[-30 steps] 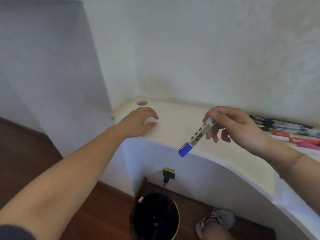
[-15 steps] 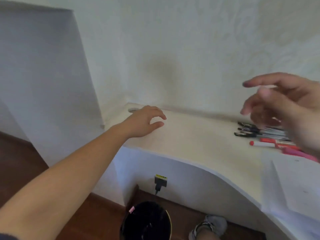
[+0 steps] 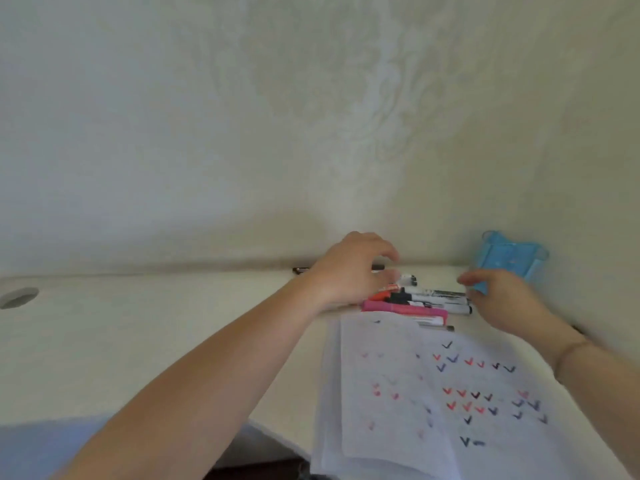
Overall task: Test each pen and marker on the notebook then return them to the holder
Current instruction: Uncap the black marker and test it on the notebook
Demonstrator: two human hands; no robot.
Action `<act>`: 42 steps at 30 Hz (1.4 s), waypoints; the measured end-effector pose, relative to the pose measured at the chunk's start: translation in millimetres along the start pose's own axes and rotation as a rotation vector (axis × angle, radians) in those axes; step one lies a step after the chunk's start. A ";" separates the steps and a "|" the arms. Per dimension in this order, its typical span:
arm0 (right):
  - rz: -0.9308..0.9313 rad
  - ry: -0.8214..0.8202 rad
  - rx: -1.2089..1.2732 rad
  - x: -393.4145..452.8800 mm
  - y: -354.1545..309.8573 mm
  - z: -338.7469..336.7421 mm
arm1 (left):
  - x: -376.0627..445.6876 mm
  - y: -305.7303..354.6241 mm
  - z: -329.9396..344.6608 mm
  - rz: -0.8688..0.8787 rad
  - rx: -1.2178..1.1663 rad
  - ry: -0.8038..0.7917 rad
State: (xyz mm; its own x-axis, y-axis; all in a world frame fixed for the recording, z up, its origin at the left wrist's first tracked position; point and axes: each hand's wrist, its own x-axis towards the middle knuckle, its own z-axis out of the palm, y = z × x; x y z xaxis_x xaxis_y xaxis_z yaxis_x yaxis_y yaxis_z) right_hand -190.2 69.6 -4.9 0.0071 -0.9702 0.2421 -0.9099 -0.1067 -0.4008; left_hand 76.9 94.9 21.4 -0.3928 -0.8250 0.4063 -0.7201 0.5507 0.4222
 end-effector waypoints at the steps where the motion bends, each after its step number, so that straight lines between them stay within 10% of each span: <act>1: -0.028 -0.028 -0.116 4.2 5.3 6.4 | 11.0 4.7 15.2 -0.044 0.026 -0.043; 17: -0.106 -0.037 -0.432 7.0 9.5 2.4 | -9.3 40.7 30.2 -0.020 0.627 -0.624; 21: -0.094 0.069 -0.271 -32.0 9.8 -21.3 | -6.2 71.5 44.0 0.001 0.604 -0.261; 27: 0.151 0.198 0.449 -87.9 5.3 -24.3 | -4.5 61.5 93.0 0.212 -0.032 0.390; 35: 0.289 -0.007 0.922 -97.2 -1.2 -24.8 | -1.9 47.7 95.5 0.165 -0.356 0.369; 42: 0.186 0.035 1.039 -97.3 4.4 -22.7 | 1.4 42.6 89.0 0.312 -0.104 0.328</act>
State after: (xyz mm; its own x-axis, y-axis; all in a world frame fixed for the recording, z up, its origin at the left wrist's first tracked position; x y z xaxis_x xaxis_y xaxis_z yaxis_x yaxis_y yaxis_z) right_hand -204.3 168.5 -10.2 -0.1225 -0.9854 0.1179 -0.0934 -0.1068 -0.9899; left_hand -5.2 105.9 -32.2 -0.3677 -0.5434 0.7546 -0.5282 0.7899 0.3115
